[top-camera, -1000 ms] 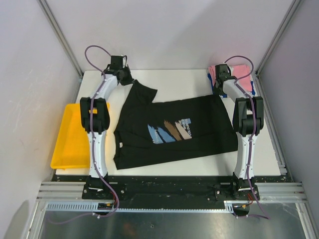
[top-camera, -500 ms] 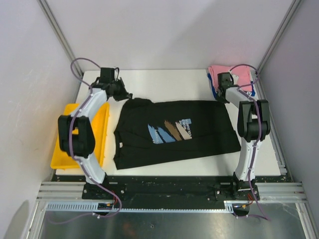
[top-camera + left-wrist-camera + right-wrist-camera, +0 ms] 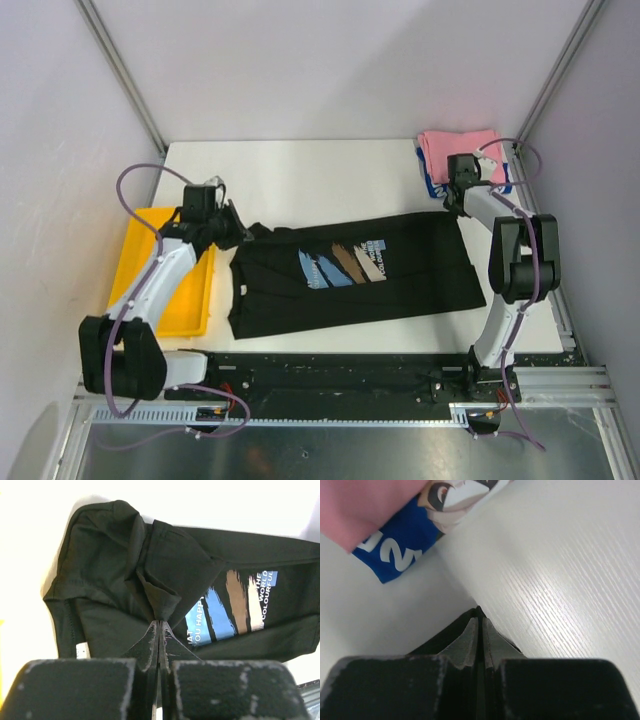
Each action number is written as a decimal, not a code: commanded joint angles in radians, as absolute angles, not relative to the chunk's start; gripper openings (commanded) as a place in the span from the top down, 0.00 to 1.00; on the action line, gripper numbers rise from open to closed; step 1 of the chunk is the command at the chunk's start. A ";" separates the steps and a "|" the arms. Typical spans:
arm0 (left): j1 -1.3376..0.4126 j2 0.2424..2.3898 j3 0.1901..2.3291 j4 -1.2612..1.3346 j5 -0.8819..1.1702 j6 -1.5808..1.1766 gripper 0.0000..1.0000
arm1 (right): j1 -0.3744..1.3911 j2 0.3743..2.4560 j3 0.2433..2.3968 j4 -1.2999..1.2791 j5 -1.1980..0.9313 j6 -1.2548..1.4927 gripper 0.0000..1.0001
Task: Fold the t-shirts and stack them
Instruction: Fold the other side of the tshirt into a rectangle
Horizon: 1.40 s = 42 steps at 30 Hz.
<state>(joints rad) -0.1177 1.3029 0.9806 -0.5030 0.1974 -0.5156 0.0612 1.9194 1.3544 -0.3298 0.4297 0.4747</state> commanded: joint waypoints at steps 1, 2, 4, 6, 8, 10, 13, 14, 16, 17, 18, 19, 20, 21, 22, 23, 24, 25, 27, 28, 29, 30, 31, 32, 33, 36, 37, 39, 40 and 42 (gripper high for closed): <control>-0.123 1.189 0.918 -0.492 0.211 -0.512 1.00 | 0.054 1.846 1.318 -0.320 0.458 0.523 1.00; -0.124 1.171 0.905 -0.495 0.207 -0.515 1.00 | 0.055 1.839 1.310 -0.324 0.456 0.527 1.00; -0.123 1.141 0.884 -0.504 0.196 -0.522 1.00 | 0.055 1.817 1.287 -0.325 0.452 0.538 1.00; -0.124 1.117 0.867 -0.513 0.177 -0.532 1.00 | 0.054 1.790 1.250 -0.321 0.443 0.546 1.00; -0.123 1.094 0.851 -0.518 0.170 -0.541 1.00 | 0.052 1.764 1.218 -0.319 0.432 0.551 1.00; -0.123 1.074 0.842 -0.522 0.172 -0.551 1.00 | 0.050 1.743 1.196 -0.321 0.426 0.555 1.00; -0.123 1.047 0.834 -0.530 0.176 -0.562 1.00 | 0.048 1.713 1.162 -0.319 0.422 0.560 1.00; -0.123 1.037 0.833 -0.533 0.174 -0.564 1.00 | 0.047 1.703 1.150 -0.317 0.420 0.561 1.00; -0.123 1.021 0.830 -0.544 0.165 -0.567 1.00 | 0.046 1.682 1.128 -0.317 0.420 0.564 1.00; -0.122 1.014 0.827 -0.548 0.164 -0.569 1.00 | 0.045 1.670 1.116 -0.316 0.418 0.566 1.00; -0.123 1.005 0.821 -0.551 0.166 -0.571 1.00 | 0.043 1.658 1.102 -0.313 0.415 0.567 1.00; -0.123 0.998 0.815 -0.555 0.166 -0.574 1.00 | 0.042 1.646 1.088 -0.309 0.411 0.567 1.00; -0.122 0.991 0.808 -0.558 0.167 -0.577 1.00 | 0.038 1.634 1.075 -0.307 0.407 0.568 1.00; -0.122 0.986 0.802 -0.562 0.164 -0.581 1.00 | 0.035 1.621 1.063 -0.305 0.402 0.569 1.00; -0.123 0.978 0.795 -0.565 0.159 -0.583 1.00 | 0.032 1.609 1.051 -0.303 0.400 0.570 1.00; -0.123 0.970 0.788 -0.567 0.155 -0.586 1.00 | 0.029 1.598 1.042 -0.301 0.396 0.571 1.00; -0.123 0.960 0.783 -0.570 0.152 -0.589 1.00 | 0.026 1.588 1.033 -0.300 0.392 0.571 1.00; -0.124 0.953 0.777 -0.572 0.152 -0.591 1.00 | 0.024 1.581 1.027 -0.300 0.388 0.569 1.00; -0.123 0.938 0.768 -0.577 0.155 -0.596 1.00 | 0.020 1.573 1.018 -0.301 0.383 0.569 1.00; -0.123 0.932 0.764 -0.582 0.154 -0.598 1.00 | 0.020 1.571 1.015 -0.303 0.383 0.569 1.00; -0.123 0.925 0.760 -0.586 0.153 -0.600 1.00 | 0.020 1.568 1.011 -0.303 0.382 0.569 1.00; -0.124 0.916 0.756 -0.589 0.152 -0.600 1.00 | 0.020 1.564 1.005 -0.302 0.381 0.570 1.00; -0.124 0.907 0.753 -0.593 0.152 -0.602 1.00 | 0.019 1.559 0.999 -0.300 0.380 0.570 1.00; -0.123 0.900 0.749 -0.597 0.154 -0.602 1.00 | 0.018 1.555 0.993 -0.298 0.379 0.571 1.00; -0.124 0.894 0.745 -0.599 0.157 -0.603 1.00 | 0.017 1.551 0.989 -0.297 0.378 0.571 1.00; -0.123 0.888 0.727 -0.603 0.166 -0.602 1.00 | 0.011 1.549 0.980 -0.292 0.362 0.568 0.99; -0.123 0.890 0.720 -0.603 0.169 -0.601 1.00 | 0.010 1.551 0.979 -0.292 0.358 0.570 0.97; -0.124 0.895 0.705 -0.602 0.183 -0.602 1.00 | 0.008 1.554 0.978 -0.298 0.352 0.574 0.88; -0.124 0.899 0.699 -0.602 0.191 -0.603 1.00 | 0.007 1.554 0.978 -0.300 0.348 0.575 0.81; -0.127 0.904 0.692 -0.601 0.201 -0.603 1.00 | -0.006 1.551 0.977 -0.306 0.331 0.580 0.69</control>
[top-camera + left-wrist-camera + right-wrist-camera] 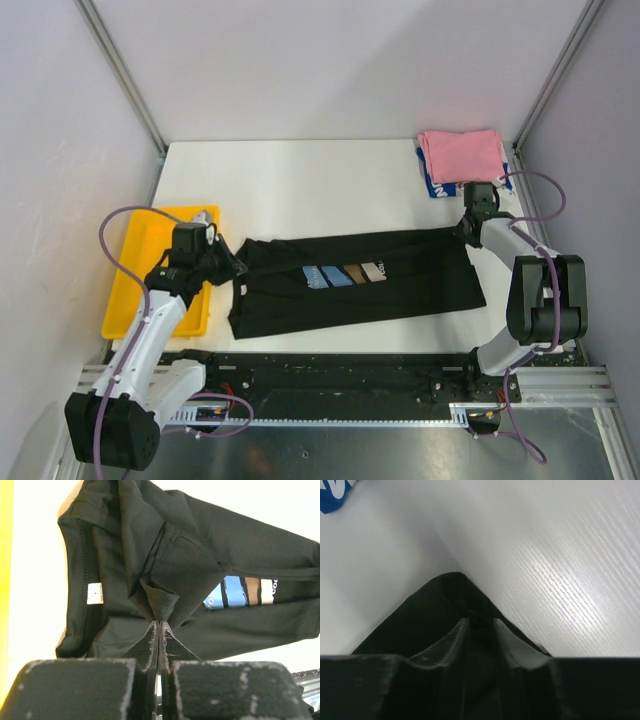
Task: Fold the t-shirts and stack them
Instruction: Fold the other side of the tshirt into a rectangle
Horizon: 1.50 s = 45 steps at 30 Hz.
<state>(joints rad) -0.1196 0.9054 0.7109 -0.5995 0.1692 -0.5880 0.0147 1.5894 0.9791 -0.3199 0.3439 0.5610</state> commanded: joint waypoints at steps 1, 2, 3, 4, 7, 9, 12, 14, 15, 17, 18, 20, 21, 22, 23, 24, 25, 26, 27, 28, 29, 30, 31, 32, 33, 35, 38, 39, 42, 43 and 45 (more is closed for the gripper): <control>-0.129 0.907 0.689 -0.600 0.202 -0.602 1.00 | -0.017 1.547 0.976 -0.310 0.320 0.585 0.63; -0.130 0.907 0.689 -0.601 0.204 -0.601 1.00 | -0.028 1.544 0.977 -0.315 0.308 0.589 0.59; -0.131 0.909 0.690 -0.600 0.206 -0.600 1.00 | -0.038 1.540 0.976 -0.321 0.292 0.595 0.56; -0.131 0.910 0.691 -0.600 0.207 -0.598 1.00 | -0.047 1.537 0.977 -0.328 0.274 0.599 0.55; -0.133 0.912 0.695 -0.601 0.208 -0.593 1.00 | -0.074 1.540 0.977 -0.356 0.211 0.620 0.54; -0.134 0.912 0.696 -0.601 0.210 -0.592 1.00 | -0.082 1.549 0.977 -0.376 0.181 0.633 0.54; -0.133 0.912 0.693 -0.601 0.211 -0.590 1.00 | -0.085 1.571 0.974 -0.402 0.140 0.649 0.54; -0.135 0.912 0.690 -0.601 0.210 -0.589 1.00 | -0.085 1.585 0.968 -0.405 0.121 0.660 0.55; -0.136 0.912 0.689 -0.600 0.210 -0.590 1.00 | -0.085 1.593 0.965 -0.405 0.112 0.666 0.55; -0.135 0.910 0.688 -0.600 0.211 -0.590 1.00 | -0.084 1.606 0.961 -0.407 0.100 0.677 0.55; -0.135 0.909 0.687 -0.601 0.211 -0.589 1.00 | -0.084 1.611 0.959 -0.409 0.100 0.681 0.55; -0.136 0.906 0.688 -0.600 0.211 -0.589 1.00 | -0.086 1.618 0.958 -0.417 0.107 0.688 0.56; -0.135 0.906 0.688 -0.600 0.210 -0.588 1.00 | -0.086 1.618 0.957 -0.423 0.115 0.690 0.56; -0.136 0.905 0.689 -0.600 0.210 -0.588 1.00 | -0.087 1.616 0.957 -0.430 0.124 0.692 0.56; -0.135 0.907 0.690 -0.600 0.210 -0.588 1.00 | -0.088 1.613 0.957 -0.438 0.132 0.694 0.56; -0.135 0.906 0.691 -0.601 0.211 -0.588 1.00 | -0.089 1.607 0.957 -0.445 0.140 0.695 0.56; -0.136 0.908 0.691 -0.600 0.211 -0.588 1.00 | -0.091 1.602 0.956 -0.448 0.144 0.696 0.56; -0.135 0.909 0.691 -0.601 0.212 -0.588 1.00 | -0.092 1.596 0.955 -0.450 0.147 0.697 0.56; -0.135 0.909 0.692 -0.600 0.212 -0.588 1.00 | -0.094 1.589 0.952 -0.451 0.146 0.697 0.56; -0.136 0.909 0.692 -0.601 0.212 -0.587 1.00 | -0.096 1.584 0.951 -0.451 0.145 0.698 0.56; -0.135 0.909 0.692 -0.600 0.212 -0.586 1.00 | -0.098 1.580 0.950 -0.452 0.143 0.700 0.56; -0.135 0.908 0.692 -0.600 0.211 -0.585 1.00 | -0.100 1.578 0.949 -0.452 0.141 0.701 0.56; -0.135 0.908 0.692 -0.601 0.210 -0.585 1.00 | -0.100 1.576 0.948 -0.454 0.140 0.703 0.56; -0.135 0.909 0.692 -0.601 0.209 -0.585 1.00 | -0.101 1.575 0.946 -0.455 0.137 0.707 0.57; -0.135 0.909 0.692 -0.601 0.208 -0.585 1.00 | -0.101 1.573 0.943 -0.455 0.133 0.710 0.57; -0.136 0.910 0.692 -0.601 0.209 -0.584 1.00 | -0.101 1.573 0.934 -0.450 0.123 0.714 0.58; -0.136 0.911 0.692 -0.601 0.207 -0.584 1.00 | -0.101 1.579 0.923 -0.441 0.110 0.721 0.59; -0.136 0.911 0.692 -0.601 0.207 -0.584 1.00 | -0.100 1.582 0.921 -0.437 0.107 0.724 0.61; -0.136 0.911 0.693 -0.601 0.206 -0.583 1.00 | -0.100 1.588 0.919 -0.423 0.094 0.730 0.72; -0.135 0.910 0.693 -0.601 0.206 -0.583 1.00 | -0.101 1.588 0.919 -0.419 0.092 0.731 0.76; -0.135 0.911 0.695 -0.601 0.205 -0.582 1.00 | -0.103 1.585 0.920 -0.412 0.093 0.730 0.81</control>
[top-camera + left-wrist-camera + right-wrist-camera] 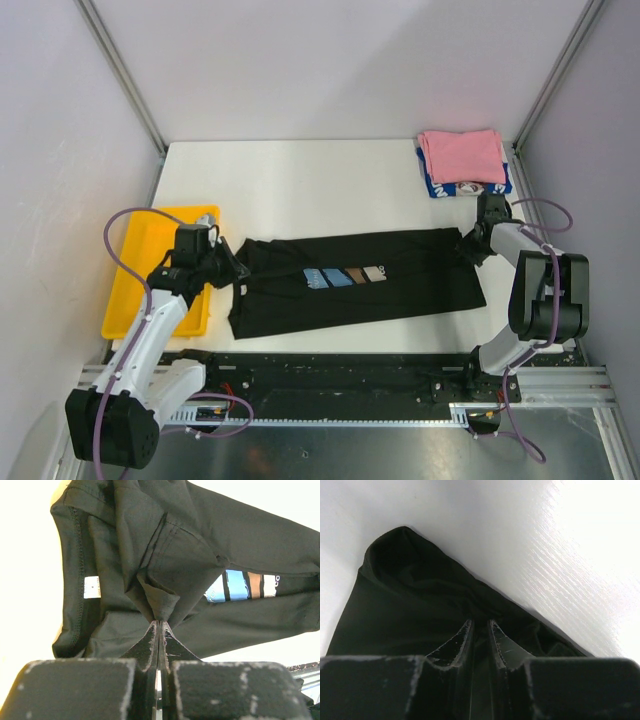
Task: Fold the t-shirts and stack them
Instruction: Fold the other side of the tshirt into a rectangle
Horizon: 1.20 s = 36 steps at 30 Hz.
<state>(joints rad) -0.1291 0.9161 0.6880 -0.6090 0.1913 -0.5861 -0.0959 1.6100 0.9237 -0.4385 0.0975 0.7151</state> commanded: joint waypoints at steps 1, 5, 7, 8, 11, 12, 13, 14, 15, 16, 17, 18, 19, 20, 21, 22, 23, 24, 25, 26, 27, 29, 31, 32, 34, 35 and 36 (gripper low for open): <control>-0.135 0.910 0.696 -0.600 0.204 -0.582 1.00 | -0.104 1.583 0.921 -0.410 0.097 0.728 0.82; -0.136 0.905 0.699 -0.603 0.191 -0.583 1.00 | -0.113 1.573 0.939 -0.427 0.132 0.707 0.88; -0.136 0.894 0.702 -0.606 0.177 -0.587 1.00 | -0.116 1.564 0.952 -0.440 0.151 0.695 0.92; -0.136 0.885 0.703 -0.608 0.168 -0.594 1.00 | -0.117 1.561 0.958 -0.446 0.160 0.689 0.94; -0.135 0.862 0.707 -0.617 0.149 -0.608 1.00 | -0.118 1.543 0.974 -0.461 0.178 0.674 0.95; -0.135 0.856 0.709 -0.619 0.145 -0.611 1.00 | -0.118 1.537 0.977 -0.464 0.180 0.671 0.95; -0.134 0.851 0.711 -0.623 0.142 -0.612 1.00 | -0.117 1.533 0.980 -0.466 0.183 0.667 0.96; -0.135 0.848 0.713 -0.626 0.136 -0.614 1.00 | -0.117 1.529 0.983 -0.468 0.185 0.664 0.96; -0.135 0.845 0.715 -0.629 0.132 -0.616 1.00 | -0.117 1.524 0.987 -0.470 0.186 0.662 0.95; -0.135 0.841 0.716 -0.632 0.129 -0.618 1.00 | -0.117 1.523 0.990 -0.472 0.187 0.658 0.95; -0.135 0.836 0.717 -0.635 0.126 -0.620 1.00 | -0.117 1.523 0.995 -0.475 0.190 0.655 0.95; -0.134 0.832 0.717 -0.638 0.125 -0.622 1.00 | -0.117 1.525 0.999 -0.478 0.192 0.651 0.94; -0.134 0.826 0.718 -0.643 0.122 -0.624 1.00 | -0.117 1.527 1.002 -0.482 0.196 0.649 0.94; -0.134 0.819 0.719 -0.647 0.119 -0.626 1.00 | -0.117 1.528 1.003 -0.487 0.199 0.648 0.94; -0.134 0.811 0.718 -0.653 0.115 -0.631 1.00 | -0.117 1.530 1.004 -0.492 0.203 0.646 0.94; -0.134 0.802 0.718 -0.660 0.109 -0.636 1.00 | -0.117 1.531 1.005 -0.496 0.206 0.645 0.94; -0.133 0.791 0.716 -0.668 0.102 -0.642 1.00 | -0.117 1.531 1.006 -0.500 0.208 0.644 0.94; -0.134 0.782 0.714 -0.674 0.095 -0.649 1.00 | -0.116 1.532 1.006 -0.502 0.209 0.643 0.94; -0.134 0.774 0.711 -0.680 0.091 -0.655 1.00 | -0.114 1.532 1.006 -0.506 0.210 0.642 0.94; -0.134 0.767 0.707 -0.685 0.086 -0.662 1.00 | -0.113 1.532 1.006 -0.508 0.211 0.642 0.94; -0.134 0.762 0.703 -0.690 0.084 -0.668 1.00 | -0.109 1.533 1.006 -0.512 0.211 0.641 0.94; -0.134 0.756 0.694 -0.701 0.080 -0.681 1.00 | -0.102 1.537 1.005 -0.520 0.218 0.641 0.94; -0.134 0.748 0.683 -0.710 0.074 -0.695 1.00 | -0.094 1.541 1.005 -0.526 0.224 0.641 0.93; -0.134 0.742 0.677 -0.713 0.074 -0.702 1.00 | -0.091 1.544 1.004 -0.528 0.226 0.641 0.93; -0.134 0.733 0.664 -0.715 0.077 -0.713 1.00 | -0.088 1.549 1.002 -0.529 0.226 0.641 0.91; -0.134 0.731 0.657 -0.715 0.081 -0.718 1.00 | -0.087 1.552 1.002 -0.529 0.223 0.641 0.89; -0.134 0.731 0.648 -0.715 0.085 -0.722 1.00 | -0.086 1.554 1.001 -0.526 0.222 0.640 0.86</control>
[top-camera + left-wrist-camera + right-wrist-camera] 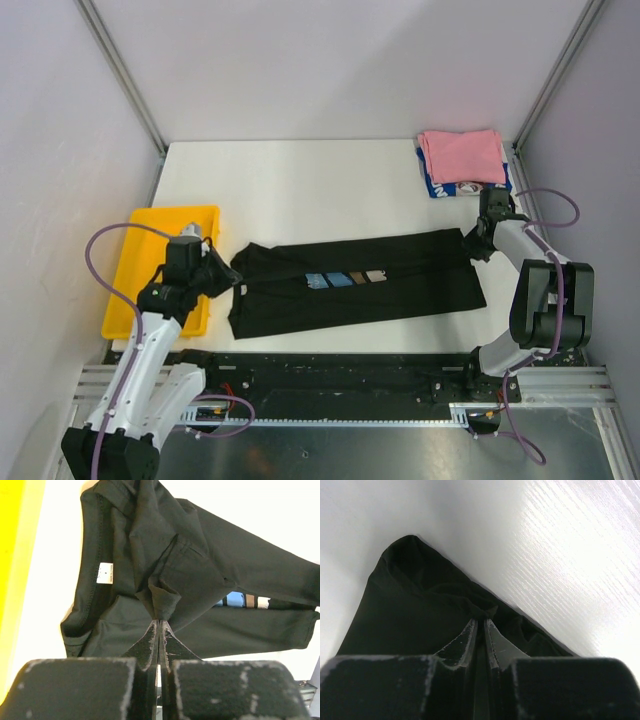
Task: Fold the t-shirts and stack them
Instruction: Fold the other side of the tshirt into a rectangle
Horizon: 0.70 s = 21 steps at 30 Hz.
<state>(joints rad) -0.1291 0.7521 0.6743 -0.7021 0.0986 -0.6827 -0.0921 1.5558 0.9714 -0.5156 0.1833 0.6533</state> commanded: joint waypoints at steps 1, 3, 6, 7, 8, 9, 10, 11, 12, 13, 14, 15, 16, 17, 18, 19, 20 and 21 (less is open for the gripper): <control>-0.134 0.735 0.640 -0.715 0.090 -0.724 1.00 | -0.085 1.556 1.001 -0.524 0.220 0.640 0.82; -0.134 0.741 0.625 -0.714 0.108 -0.728 1.00 | -0.086 1.558 1.001 -0.519 0.219 0.637 0.75; -0.135 0.748 0.610 -0.714 0.126 -0.729 1.00 | -0.093 1.551 1.003 -0.506 0.215 0.630 0.68; -0.136 0.750 0.607 -0.714 0.126 -0.729 1.00 | -0.097 1.548 1.004 -0.502 0.209 0.629 0.67; -0.135 0.750 0.605 -0.714 0.126 -0.728 1.00 | -0.100 1.545 1.007 -0.500 0.206 0.627 0.66; -0.135 0.752 0.604 -0.714 0.127 -0.727 1.00 | -0.101 1.542 1.011 -0.499 0.203 0.627 0.66; -0.135 0.755 0.603 -0.714 0.130 -0.728 1.00 | -0.100 1.539 1.015 -0.503 0.202 0.626 0.65; -0.135 0.759 0.604 -0.713 0.134 -0.728 1.00 | -0.099 1.537 1.017 -0.505 0.201 0.627 0.65; -0.135 0.762 0.605 -0.713 0.138 -0.728 1.00 | -0.096 1.535 1.017 -0.507 0.197 0.627 0.65; -0.136 0.766 0.606 -0.713 0.142 -0.728 1.00 | -0.093 1.532 1.018 -0.511 0.195 0.628 0.65; -0.136 0.770 0.608 -0.713 0.148 -0.726 1.00 | -0.087 1.529 1.018 -0.515 0.196 0.628 0.65; -0.136 0.773 0.612 -0.712 0.154 -0.721 1.00 | -0.081 1.526 1.018 -0.518 0.197 0.629 0.65; -0.135 0.775 0.617 -0.711 0.164 -0.714 1.00 | -0.075 1.525 1.018 -0.521 0.199 0.629 0.65; -0.136 0.777 0.626 -0.710 0.172 -0.706 1.00 | -0.071 1.523 1.019 -0.523 0.200 0.629 0.65; -0.135 0.776 0.633 -0.711 0.181 -0.700 1.00 | -0.066 1.522 1.019 -0.524 0.199 0.629 0.65; -0.135 0.772 0.638 -0.711 0.187 -0.698 1.00 | -0.061 1.519 1.018 -0.524 0.198 0.628 0.65; -0.136 0.767 0.642 -0.712 0.196 -0.696 1.00 | -0.058 1.516 1.017 -0.523 0.195 0.628 0.65; -0.135 0.763 0.644 -0.713 0.206 -0.696 1.00 | -0.053 1.513 1.017 -0.522 0.193 0.628 0.65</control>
